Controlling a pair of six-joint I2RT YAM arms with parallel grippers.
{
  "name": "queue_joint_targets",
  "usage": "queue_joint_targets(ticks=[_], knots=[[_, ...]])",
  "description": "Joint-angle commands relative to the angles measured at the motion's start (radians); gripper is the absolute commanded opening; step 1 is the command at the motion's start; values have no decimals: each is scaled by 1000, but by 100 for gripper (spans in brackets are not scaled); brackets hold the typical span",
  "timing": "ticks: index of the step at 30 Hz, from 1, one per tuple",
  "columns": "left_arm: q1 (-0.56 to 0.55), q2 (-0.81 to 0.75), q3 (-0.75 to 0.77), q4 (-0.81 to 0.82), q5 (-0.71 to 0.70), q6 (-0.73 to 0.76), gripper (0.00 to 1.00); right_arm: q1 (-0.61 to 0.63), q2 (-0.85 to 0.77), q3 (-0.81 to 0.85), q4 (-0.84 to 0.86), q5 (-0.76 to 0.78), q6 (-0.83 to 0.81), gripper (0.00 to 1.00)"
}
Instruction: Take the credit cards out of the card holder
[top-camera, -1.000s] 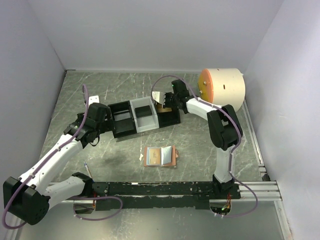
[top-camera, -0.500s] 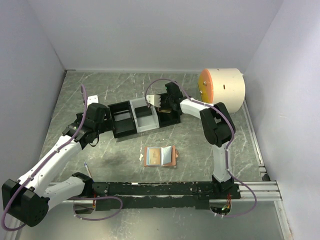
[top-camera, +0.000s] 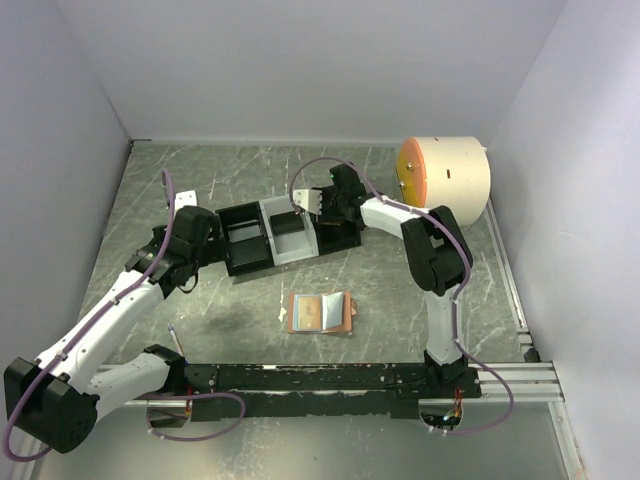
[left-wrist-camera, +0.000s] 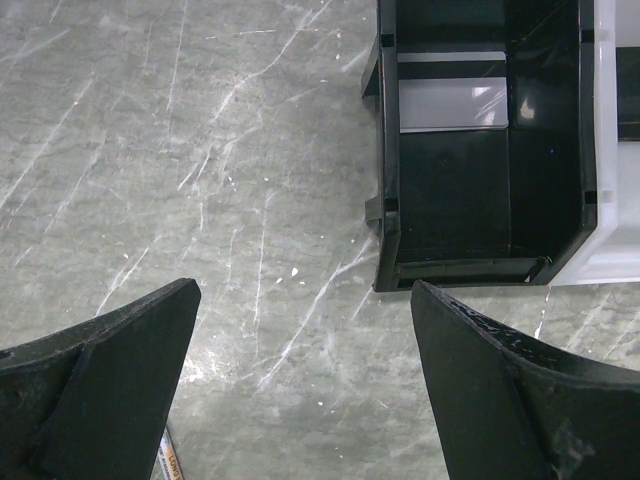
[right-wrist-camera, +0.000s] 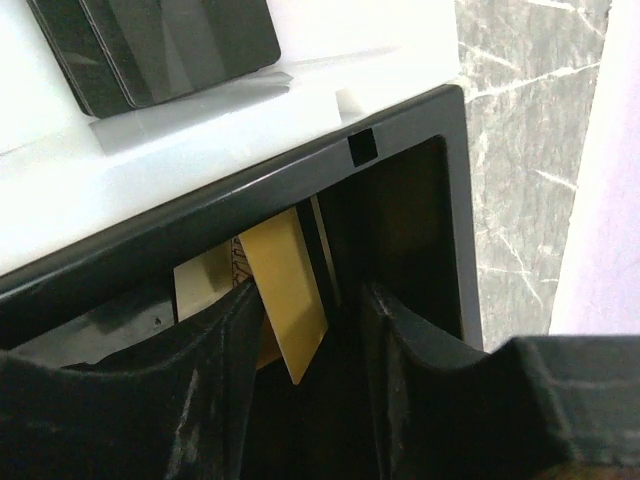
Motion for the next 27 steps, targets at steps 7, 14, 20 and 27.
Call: queue_joint_targets(ticks=[7, 14, 20, 27], knots=[[8, 8, 12, 1, -11, 10, 100, -9, -135, -3, -66, -86, 163, 50], [8, 10, 14, 0, -9, 10, 100, -25, -191, -28, -5, -43, 498, 46], [8, 5, 12, 0, -17, 8, 100, -42, -186, 54, -155, 100, 1180, 26], [8, 17, 13, 1, -11, 9, 100, -33, -164, 81, -287, 106, 1418, 10]])
